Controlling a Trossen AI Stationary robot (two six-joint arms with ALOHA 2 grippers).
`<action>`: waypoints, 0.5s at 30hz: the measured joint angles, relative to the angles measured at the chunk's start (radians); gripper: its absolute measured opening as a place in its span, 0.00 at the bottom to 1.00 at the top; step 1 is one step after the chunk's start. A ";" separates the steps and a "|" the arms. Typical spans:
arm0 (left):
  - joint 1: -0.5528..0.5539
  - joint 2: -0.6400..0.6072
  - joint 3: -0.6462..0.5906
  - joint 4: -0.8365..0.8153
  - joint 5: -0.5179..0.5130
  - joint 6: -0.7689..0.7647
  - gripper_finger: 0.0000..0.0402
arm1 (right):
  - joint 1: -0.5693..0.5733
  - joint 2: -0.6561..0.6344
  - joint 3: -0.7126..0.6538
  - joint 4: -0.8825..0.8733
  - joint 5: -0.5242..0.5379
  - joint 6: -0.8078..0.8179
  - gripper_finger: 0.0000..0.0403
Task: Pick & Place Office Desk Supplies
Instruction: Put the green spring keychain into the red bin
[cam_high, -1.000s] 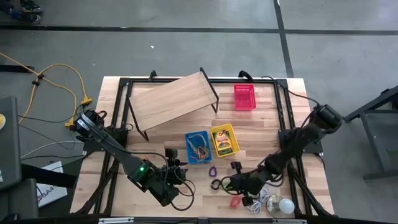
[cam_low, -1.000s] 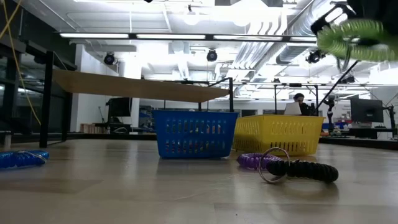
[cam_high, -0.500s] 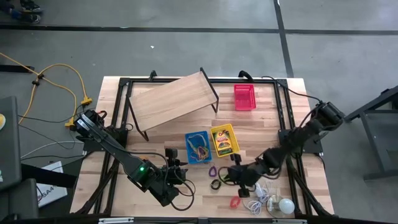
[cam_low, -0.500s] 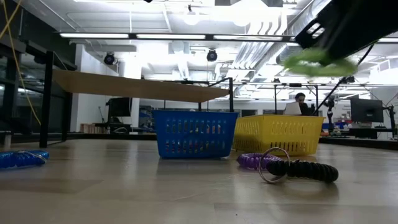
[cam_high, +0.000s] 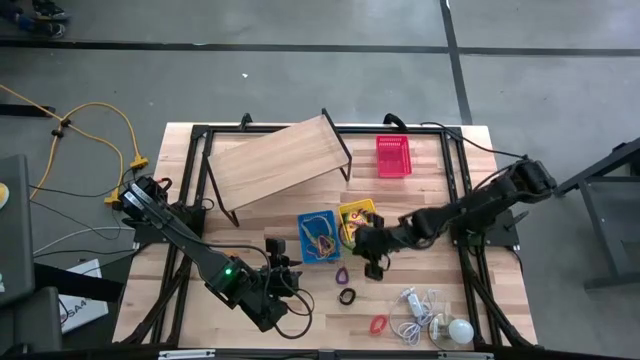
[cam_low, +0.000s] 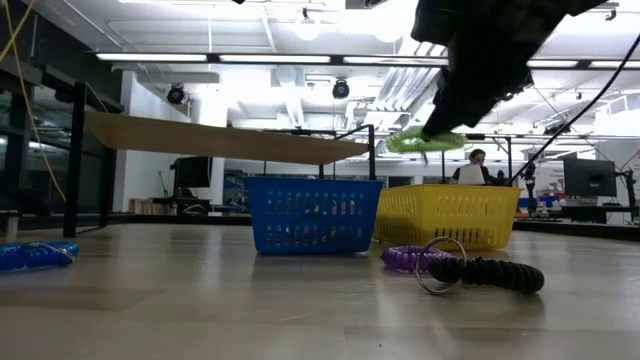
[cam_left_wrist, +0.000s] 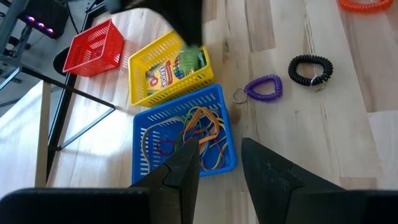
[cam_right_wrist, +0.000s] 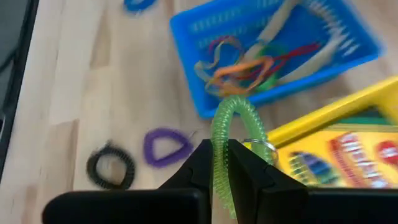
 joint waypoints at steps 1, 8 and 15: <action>0.000 0.000 0.000 0.000 0.000 0.004 0.28 | -0.018 -0.014 0.000 -0.010 0.000 0.000 0.06; 0.002 0.000 0.000 0.003 0.001 0.011 0.28 | -0.140 -0.102 0.000 -0.126 -0.002 -0.032 0.06; 0.002 0.000 0.000 0.003 0.002 0.012 0.28 | -0.298 -0.155 0.000 -0.172 -0.015 -0.092 0.06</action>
